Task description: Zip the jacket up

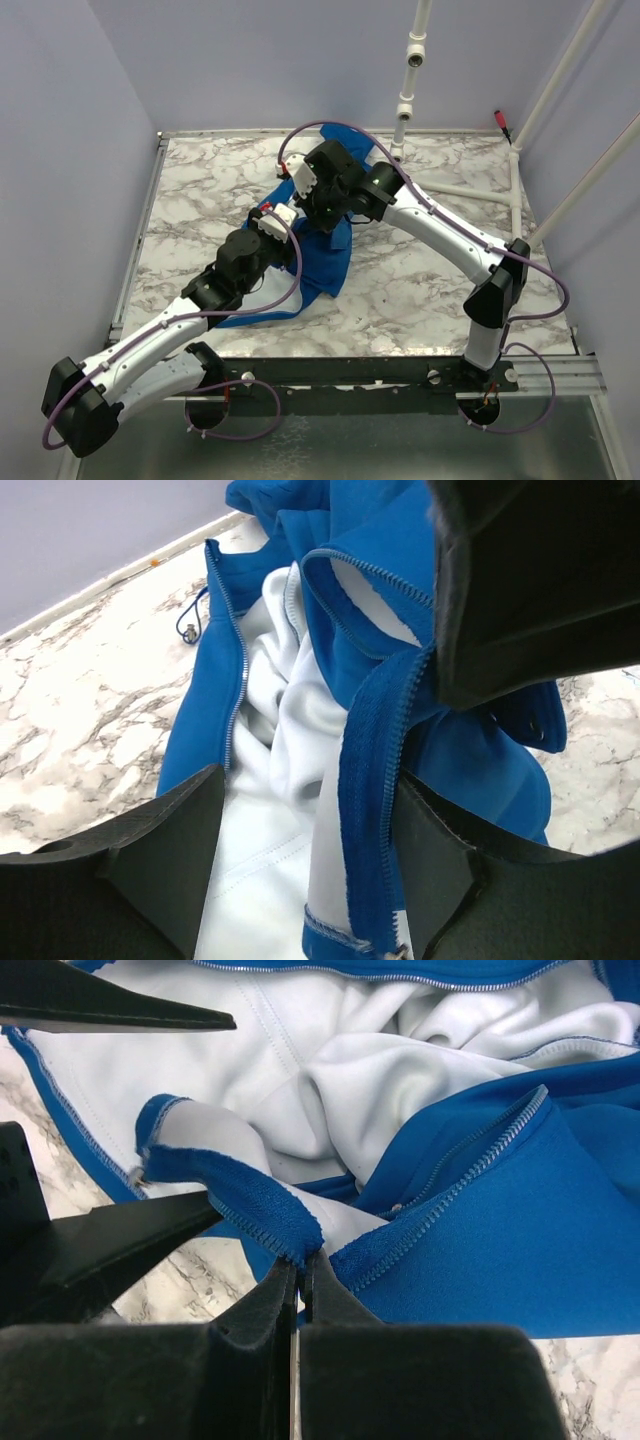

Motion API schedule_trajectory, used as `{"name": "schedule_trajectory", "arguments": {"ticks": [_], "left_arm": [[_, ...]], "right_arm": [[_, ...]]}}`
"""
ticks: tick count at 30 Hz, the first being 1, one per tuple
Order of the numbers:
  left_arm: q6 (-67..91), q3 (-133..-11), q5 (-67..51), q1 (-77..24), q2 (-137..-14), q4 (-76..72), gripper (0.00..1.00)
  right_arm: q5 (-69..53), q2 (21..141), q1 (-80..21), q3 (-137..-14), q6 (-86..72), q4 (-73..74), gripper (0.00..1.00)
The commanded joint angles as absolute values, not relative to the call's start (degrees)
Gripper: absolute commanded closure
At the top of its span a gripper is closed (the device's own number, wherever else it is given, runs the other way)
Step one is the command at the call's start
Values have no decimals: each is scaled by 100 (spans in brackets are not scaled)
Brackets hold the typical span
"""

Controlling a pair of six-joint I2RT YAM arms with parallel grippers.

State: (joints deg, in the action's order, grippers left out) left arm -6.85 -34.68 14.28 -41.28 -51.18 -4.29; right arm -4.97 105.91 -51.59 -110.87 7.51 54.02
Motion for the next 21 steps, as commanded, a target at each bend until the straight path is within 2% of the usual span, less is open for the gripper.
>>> {"name": "schedule_trajectory", "arguments": {"ticks": [1,15,21], "left_arm": [[-953,-3423,1690,-4135,-4918,-156,34],[-1215,-3306,2018,-4140,-4749,-24,37],[-1045,-3302,1298,-4135,-4626,291,42]], "right_arm": [[-365,10289,-5221,-11069,712,5379,99],[-437,10218,-5221,-11066,712,5459,99],[-433,10147,-5212,-11013,729,5432,99]]}}
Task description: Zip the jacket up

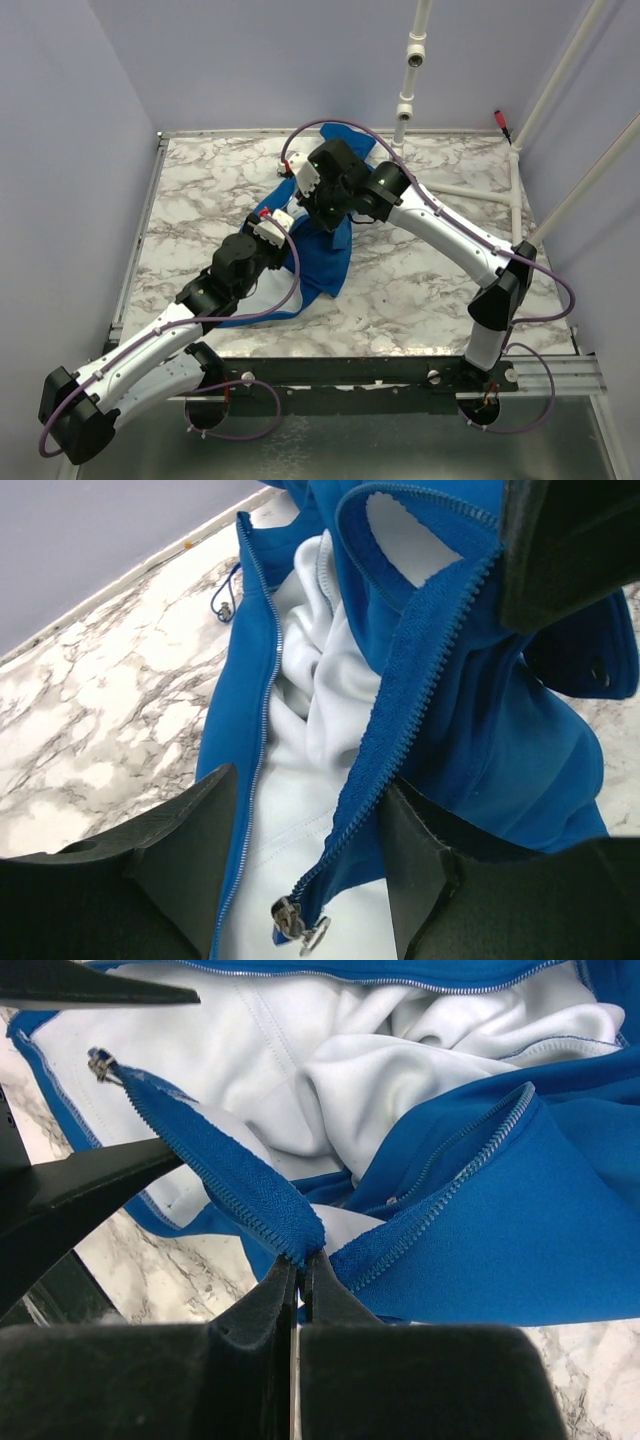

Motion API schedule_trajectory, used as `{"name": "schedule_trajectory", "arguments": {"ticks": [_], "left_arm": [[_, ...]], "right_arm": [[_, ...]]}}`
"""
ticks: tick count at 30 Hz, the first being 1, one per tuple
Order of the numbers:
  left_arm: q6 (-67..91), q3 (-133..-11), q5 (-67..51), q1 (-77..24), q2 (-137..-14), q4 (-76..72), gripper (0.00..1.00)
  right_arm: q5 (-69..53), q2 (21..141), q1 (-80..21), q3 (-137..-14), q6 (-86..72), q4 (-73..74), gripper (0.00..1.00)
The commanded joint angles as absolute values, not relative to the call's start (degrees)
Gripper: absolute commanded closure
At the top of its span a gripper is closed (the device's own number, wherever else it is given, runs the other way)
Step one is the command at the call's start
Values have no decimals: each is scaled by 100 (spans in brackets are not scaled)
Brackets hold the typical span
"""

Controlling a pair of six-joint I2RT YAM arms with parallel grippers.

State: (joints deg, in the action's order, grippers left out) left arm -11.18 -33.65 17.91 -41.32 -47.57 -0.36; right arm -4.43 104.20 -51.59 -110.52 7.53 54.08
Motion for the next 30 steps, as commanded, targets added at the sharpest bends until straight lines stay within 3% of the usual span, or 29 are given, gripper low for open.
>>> {"name": "schedule_trajectory", "arguments": {"ticks": [1,8,16,25,30], "left_arm": [[-1012,-3316,1152,-4137,-4623,362,43],[-1012,-3407,793,-4136,-4656,570,55],[-902,-3521,795,-4131,-4639,631,78],[-864,-3545,321,-4126,-4508,642,85],[-672,-3728,-122,-4125,-4571,598,94]], "right_arm": [[-424,10137,-5212,-11000,736,5424,99],[-411,10033,-5212,-10872,771,5404,99],[-417,9810,-5169,-10523,767,5272,99],[-632,9378,-5004,-9884,717,4884,99],[-906,9055,-4942,-9293,714,4363,99]]}}
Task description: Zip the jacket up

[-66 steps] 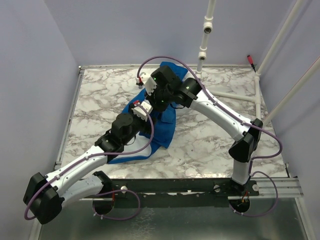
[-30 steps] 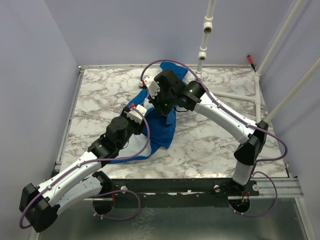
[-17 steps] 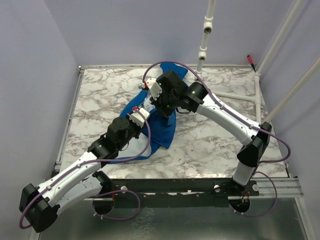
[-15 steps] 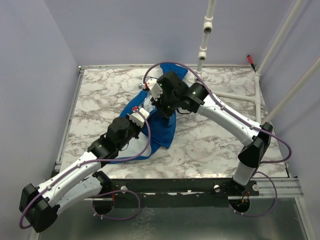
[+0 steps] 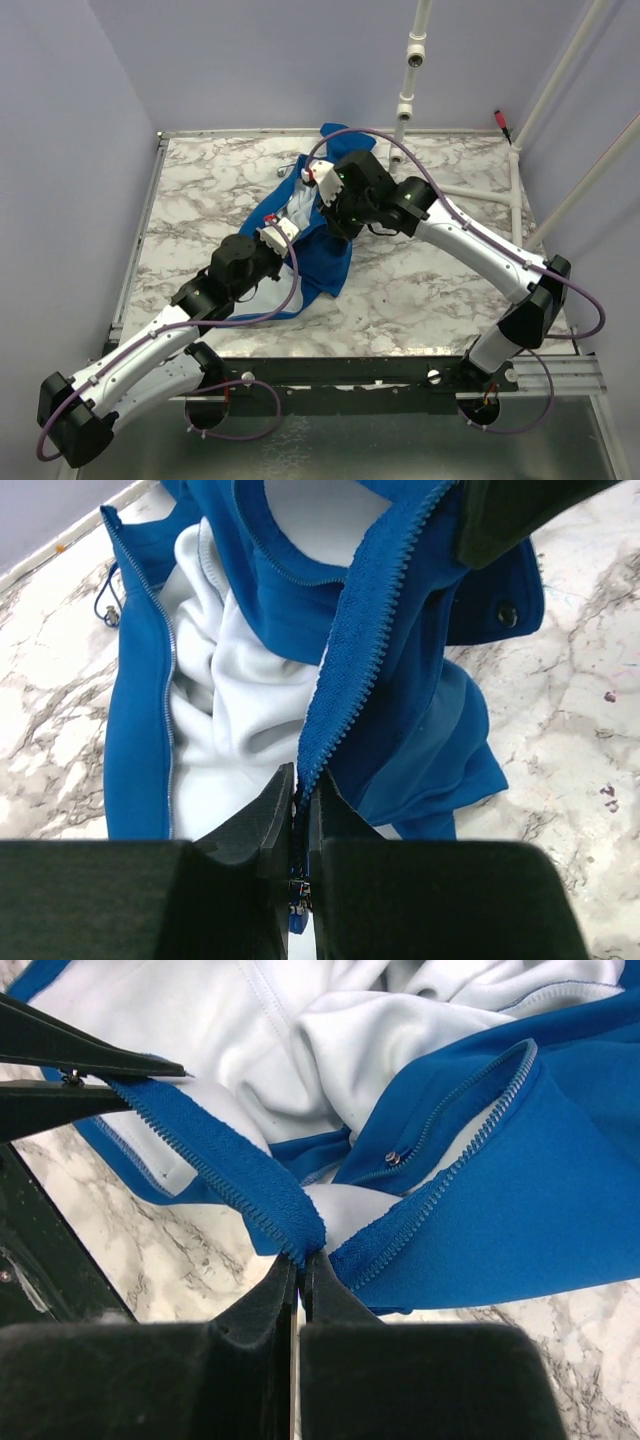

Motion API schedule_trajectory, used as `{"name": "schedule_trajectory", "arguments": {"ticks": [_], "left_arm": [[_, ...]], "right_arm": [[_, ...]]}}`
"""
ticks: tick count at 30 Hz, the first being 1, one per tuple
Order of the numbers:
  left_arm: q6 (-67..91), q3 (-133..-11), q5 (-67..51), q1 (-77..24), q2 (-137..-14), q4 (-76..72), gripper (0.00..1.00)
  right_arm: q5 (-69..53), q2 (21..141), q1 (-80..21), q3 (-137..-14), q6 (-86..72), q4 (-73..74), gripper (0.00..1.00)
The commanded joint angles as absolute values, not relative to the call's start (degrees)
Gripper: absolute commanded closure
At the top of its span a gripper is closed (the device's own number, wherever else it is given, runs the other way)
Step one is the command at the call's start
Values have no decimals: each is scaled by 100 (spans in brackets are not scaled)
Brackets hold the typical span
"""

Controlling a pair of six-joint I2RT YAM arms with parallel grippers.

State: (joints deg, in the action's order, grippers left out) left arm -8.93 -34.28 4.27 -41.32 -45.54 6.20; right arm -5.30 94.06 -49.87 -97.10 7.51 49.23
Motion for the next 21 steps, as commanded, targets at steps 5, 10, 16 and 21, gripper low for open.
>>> {"name": "schedule_trajectory", "arguments": {"ticks": [5,10,16,21], "left_arm": [[-414,-3970,-516,-4129,-4741,379,100],[-350,-4186,-667,-4126,-4901,305,100],[-353,-4290,-737,-4128,-4878,221,100],[-384,-4376,-818,-4130,-4844,224,100]], "right_arm": [[-1433,8243,-4915,-7820,984,2937,91],[-1805,7501,-4771,-6765,1203,1619,81],[-2828,6639,-4505,-5645,1805,561,39],[-3238,6146,-4066,-5578,2128,478,0]]}}
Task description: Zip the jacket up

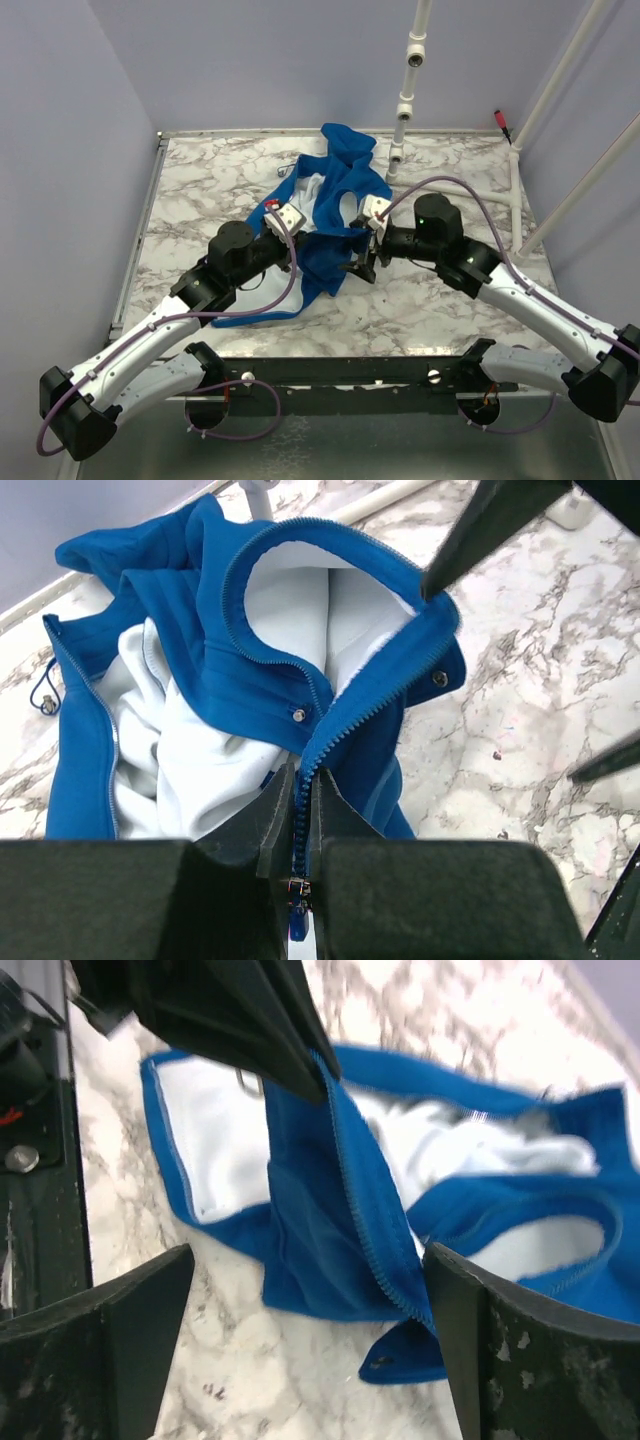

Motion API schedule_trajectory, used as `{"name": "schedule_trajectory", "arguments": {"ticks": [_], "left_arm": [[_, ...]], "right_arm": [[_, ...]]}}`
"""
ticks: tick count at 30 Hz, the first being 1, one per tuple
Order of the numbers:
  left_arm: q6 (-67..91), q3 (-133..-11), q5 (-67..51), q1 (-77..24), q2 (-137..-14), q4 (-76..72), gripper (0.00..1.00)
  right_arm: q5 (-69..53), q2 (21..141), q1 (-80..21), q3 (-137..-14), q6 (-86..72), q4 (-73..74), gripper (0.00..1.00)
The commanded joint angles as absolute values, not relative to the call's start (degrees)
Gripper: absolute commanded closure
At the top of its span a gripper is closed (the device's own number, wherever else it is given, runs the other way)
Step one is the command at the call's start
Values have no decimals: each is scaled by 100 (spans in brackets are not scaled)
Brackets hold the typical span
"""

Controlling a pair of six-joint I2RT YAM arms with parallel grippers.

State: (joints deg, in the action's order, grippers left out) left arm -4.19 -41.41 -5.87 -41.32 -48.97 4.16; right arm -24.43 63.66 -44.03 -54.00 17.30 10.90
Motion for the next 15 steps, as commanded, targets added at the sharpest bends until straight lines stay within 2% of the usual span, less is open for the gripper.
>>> {"name": "schedule_trajectory", "arguments": {"ticks": [1,8,15], "left_arm": [[-403,-4391,-842,-4123,-4836,220,100],[-380,-4441,-1052,-4131,-4819,220,100],[-310,-4471,-1103,-4125,-4762,220,100]], "right_arm": [[-3479,6193,-3918,-5726,2169,565,0],[-5157,6965,-3612,-6505,2239,264,0],[-6248,7869,-3610,-6310,1501,-1177,0]]}}
